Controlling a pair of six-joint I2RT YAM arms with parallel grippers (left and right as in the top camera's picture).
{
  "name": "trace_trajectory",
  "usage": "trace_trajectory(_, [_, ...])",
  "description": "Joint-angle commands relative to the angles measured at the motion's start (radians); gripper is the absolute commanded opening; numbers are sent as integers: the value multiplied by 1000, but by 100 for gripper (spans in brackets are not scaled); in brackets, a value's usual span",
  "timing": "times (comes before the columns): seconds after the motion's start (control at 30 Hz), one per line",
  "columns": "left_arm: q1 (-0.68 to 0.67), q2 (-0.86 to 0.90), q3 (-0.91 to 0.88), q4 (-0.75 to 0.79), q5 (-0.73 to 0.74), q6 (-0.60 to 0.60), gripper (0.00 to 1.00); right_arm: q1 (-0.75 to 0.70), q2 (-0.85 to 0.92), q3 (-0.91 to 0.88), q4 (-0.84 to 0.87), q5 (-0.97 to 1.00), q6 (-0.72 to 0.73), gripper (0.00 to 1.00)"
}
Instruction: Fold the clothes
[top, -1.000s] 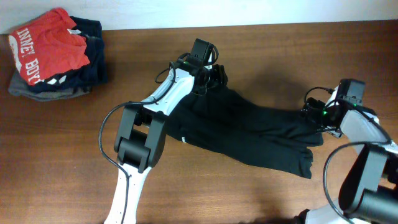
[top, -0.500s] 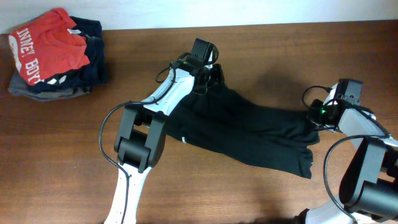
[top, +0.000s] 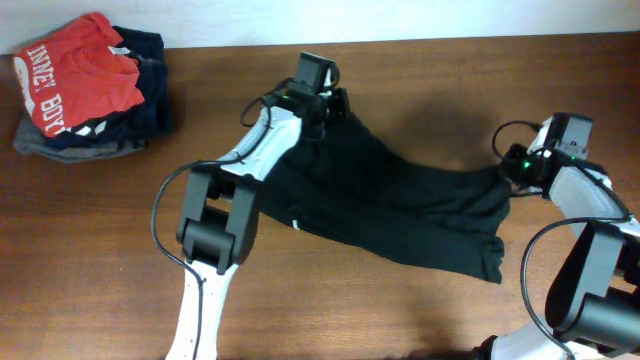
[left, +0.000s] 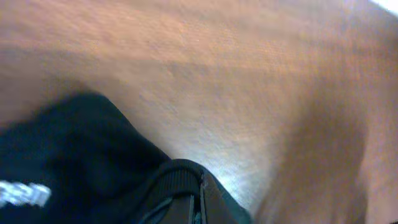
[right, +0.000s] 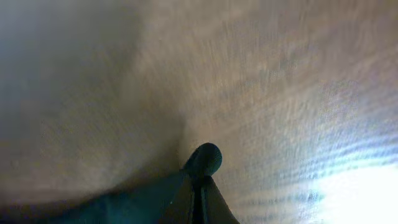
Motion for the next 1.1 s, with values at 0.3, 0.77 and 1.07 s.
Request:
trace_trajectory(0.3, [140,11,13,173,-18,5,1,-3,3,79,86,-5,8,4])
trace_trajectory(0.77, [195,-4,86,111,28,14,1,-1,3,82,192,-47,8,4])
trace_trajectory(1.07, [195,-124,123,-204,-79,85,1,-1,3,82,164,-46,8,4])
